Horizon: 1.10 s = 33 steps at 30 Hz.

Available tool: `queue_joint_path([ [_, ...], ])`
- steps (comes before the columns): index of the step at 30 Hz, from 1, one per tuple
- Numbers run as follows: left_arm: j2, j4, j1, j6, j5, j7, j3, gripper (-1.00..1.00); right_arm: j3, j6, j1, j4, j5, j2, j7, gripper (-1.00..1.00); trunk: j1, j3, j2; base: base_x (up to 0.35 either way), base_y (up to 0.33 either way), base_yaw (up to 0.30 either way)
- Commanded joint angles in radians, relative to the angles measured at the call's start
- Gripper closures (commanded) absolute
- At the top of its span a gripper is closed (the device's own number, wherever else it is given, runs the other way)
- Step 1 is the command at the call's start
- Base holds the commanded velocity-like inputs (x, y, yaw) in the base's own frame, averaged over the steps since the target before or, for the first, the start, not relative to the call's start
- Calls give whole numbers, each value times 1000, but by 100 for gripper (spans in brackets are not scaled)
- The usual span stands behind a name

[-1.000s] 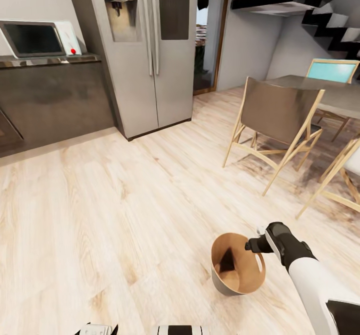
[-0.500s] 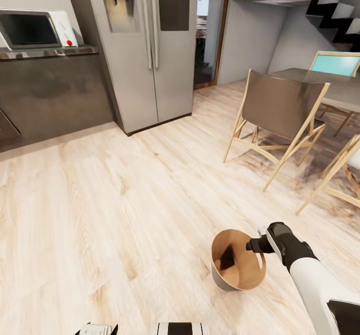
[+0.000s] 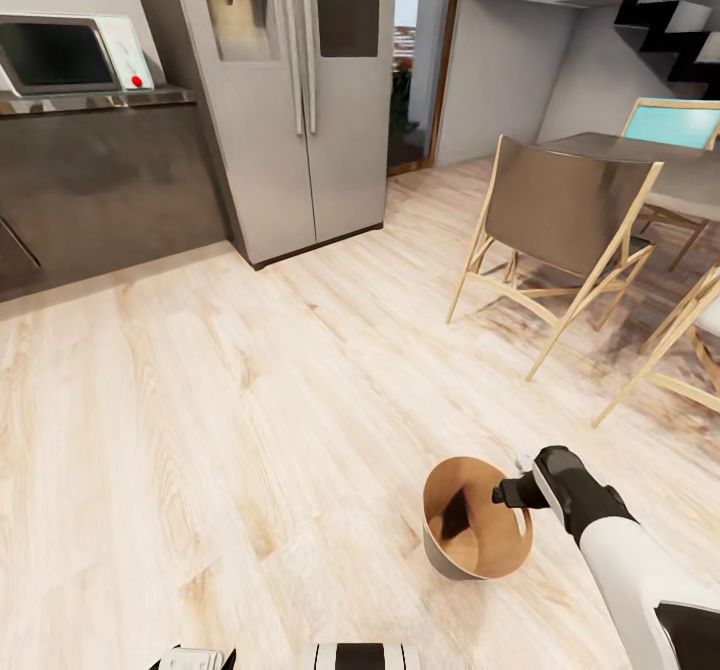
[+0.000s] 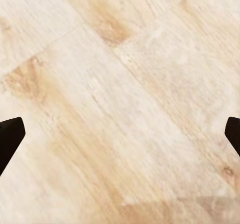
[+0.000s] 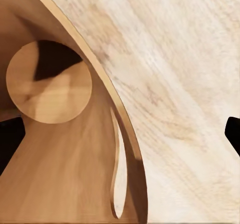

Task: Put the three can of soda from the living room inside the tash can in the kitchen.

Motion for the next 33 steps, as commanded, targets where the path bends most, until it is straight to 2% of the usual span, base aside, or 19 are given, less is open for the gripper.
queue_joint_path([
  [1, 0, 0, 0, 0, 0, 0, 0, -100, 0, -1, 1, 0, 0, 0, 0, -100, 0, 0, 0, 0, 0, 0],
  [5, 0, 0, 0, 0, -1, 0, -1, -100, 0, -24, 2, 0, 0, 0, 0, -100, 0, -2, 0, 0, 0, 0],
  [10, 0, 0, 0, 2, -2, 0, -1, -100, 0, -61, 3, 1, -1, -1, 0, -100, 2, -24, -1, 0, 0, 0],
  [23, 0, 0, 0, 0, 0, 1, 3, -100, -1, -70, 5, 2, -2, -3, 0, -100, 2, -28, -1, 0, 0, 0],
  [24, 0, 0, 0, 0, 0, 1, 3, -100, -1, -70, 5, 2, -1, -3, 1, 100, 2, -28, -1, 0, 0, 0],
  [33, 0, 0, 0, 0, 0, 1, 4, -100, -1, -73, 33, 0, -2, -4, 3, 100, 2, -28, -1, 0, 0, 0],
])
